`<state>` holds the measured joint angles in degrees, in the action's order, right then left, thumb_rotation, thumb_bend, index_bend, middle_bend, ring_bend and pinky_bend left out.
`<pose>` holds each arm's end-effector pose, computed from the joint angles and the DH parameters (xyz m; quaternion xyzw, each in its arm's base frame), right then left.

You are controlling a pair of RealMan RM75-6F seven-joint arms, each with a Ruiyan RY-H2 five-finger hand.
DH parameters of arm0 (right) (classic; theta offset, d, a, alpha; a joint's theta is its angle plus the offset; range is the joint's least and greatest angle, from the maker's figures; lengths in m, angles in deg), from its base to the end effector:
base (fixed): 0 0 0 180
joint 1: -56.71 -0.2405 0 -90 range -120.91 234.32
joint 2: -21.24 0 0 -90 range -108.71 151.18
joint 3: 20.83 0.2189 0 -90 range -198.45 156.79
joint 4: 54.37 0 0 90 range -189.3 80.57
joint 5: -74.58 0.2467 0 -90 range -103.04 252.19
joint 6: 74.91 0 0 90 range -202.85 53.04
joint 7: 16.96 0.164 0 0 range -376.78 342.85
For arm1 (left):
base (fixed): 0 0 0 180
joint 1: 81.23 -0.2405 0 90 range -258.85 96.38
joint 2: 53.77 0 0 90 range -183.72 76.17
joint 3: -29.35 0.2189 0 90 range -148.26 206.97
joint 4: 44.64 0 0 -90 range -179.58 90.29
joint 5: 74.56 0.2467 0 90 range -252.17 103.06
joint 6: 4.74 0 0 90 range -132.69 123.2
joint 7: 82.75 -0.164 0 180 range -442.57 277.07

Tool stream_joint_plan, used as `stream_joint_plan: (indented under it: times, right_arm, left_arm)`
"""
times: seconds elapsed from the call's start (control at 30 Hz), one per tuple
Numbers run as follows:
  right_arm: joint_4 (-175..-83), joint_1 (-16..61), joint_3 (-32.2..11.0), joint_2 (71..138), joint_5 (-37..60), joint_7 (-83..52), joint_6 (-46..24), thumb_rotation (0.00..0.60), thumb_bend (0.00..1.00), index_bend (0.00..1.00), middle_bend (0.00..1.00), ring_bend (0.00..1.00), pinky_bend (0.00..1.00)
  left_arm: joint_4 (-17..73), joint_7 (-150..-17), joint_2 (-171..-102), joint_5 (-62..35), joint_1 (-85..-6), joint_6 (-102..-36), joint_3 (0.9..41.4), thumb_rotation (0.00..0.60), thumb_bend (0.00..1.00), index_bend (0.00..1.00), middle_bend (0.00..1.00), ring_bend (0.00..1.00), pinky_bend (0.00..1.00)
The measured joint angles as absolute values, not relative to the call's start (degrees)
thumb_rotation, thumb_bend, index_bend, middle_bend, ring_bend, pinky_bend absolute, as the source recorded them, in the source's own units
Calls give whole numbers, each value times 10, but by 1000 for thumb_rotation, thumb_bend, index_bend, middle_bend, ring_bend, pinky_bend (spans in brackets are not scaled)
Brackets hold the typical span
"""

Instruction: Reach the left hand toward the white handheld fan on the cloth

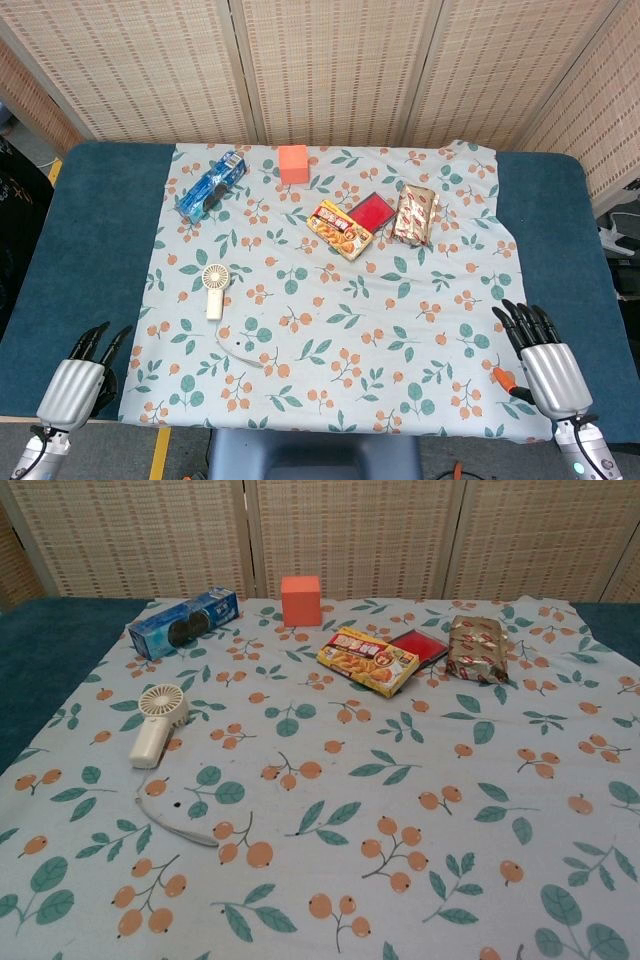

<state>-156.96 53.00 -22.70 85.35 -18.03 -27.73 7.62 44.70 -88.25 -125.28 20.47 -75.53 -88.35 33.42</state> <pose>-0.2431 -0.1700 0.0689 0.6541 -0.3939 0.3683 0.5305 -0.2688 0.1707 0.0446 -0.6765 -0.3773 -0.3738 0.5101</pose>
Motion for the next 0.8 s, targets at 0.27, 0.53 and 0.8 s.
stream_joint_plan:
  times: [0.27, 0.53, 0.8]
  right_arm:
    - [-1569, 533, -225, 850, -176, -276, 82, 600, 162, 0, 0, 0, 0]
    - [-1554, 530, -219, 860, -173, -277, 81, 600, 162, 0, 0, 0, 0]
    - [-1536, 525, -214, 871, -154, -282, 67, 600, 162, 0, 0, 0, 0]
  left_arm:
    - [435, -894, -1277, 205, -731, -835, 335, 600, 436, 0, 178, 91, 341]
    - [359, -881, -1351, 173, -670, -757, 295, 600, 866, 0, 905, 763, 896]
    - [284, -882, -1410, 114, -611, -680, 255, 600, 1000, 0, 979, 826, 925]
